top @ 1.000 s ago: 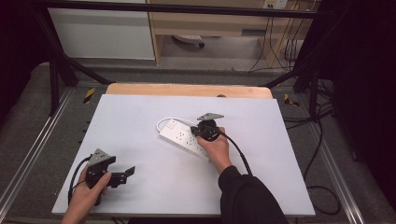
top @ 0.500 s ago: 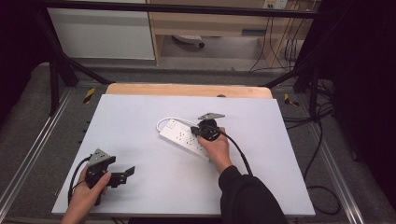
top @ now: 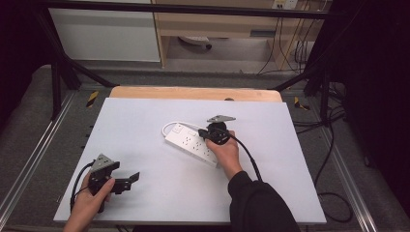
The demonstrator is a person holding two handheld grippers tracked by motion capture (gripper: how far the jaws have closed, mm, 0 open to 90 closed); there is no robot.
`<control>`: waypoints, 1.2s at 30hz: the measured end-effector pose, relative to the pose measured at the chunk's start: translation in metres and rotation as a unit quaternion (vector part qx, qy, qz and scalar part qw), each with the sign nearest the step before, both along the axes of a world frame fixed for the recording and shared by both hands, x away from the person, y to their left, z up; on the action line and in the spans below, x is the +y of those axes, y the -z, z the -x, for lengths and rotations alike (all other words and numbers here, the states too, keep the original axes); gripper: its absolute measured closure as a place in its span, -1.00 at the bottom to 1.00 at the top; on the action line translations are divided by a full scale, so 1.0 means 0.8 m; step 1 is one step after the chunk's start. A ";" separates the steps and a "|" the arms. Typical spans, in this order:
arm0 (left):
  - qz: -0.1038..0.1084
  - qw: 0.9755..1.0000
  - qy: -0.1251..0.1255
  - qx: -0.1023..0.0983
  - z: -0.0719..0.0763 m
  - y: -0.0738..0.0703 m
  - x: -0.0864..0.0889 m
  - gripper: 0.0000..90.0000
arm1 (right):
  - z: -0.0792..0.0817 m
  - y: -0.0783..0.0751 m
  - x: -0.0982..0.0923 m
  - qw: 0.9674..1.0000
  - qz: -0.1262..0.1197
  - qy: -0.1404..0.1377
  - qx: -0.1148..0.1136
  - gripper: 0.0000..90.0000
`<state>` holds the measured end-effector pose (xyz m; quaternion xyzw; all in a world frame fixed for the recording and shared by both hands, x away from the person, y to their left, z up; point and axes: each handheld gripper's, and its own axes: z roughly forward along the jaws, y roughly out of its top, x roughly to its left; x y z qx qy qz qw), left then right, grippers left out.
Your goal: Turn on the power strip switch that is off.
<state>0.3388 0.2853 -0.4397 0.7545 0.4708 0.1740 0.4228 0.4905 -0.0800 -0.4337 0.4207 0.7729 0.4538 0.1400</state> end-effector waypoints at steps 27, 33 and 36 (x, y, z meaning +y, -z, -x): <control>0.002 1.000 -0.002 -0.004 0.000 -0.001 0.000 -0.84 | 0.001 -0.018 -0.014 0.999 -0.033 0.011 0.015 0.38; 0.002 1.000 -0.002 -0.003 0.001 -0.001 0.001 -0.84 | 0.001 -0.023 -0.019 0.999 -0.044 0.012 0.022 0.11; 0.003 1.000 -0.002 -0.003 0.001 -0.001 0.000 -0.84 | 0.000 -0.025 -0.023 0.998 -0.049 0.015 0.025 -0.03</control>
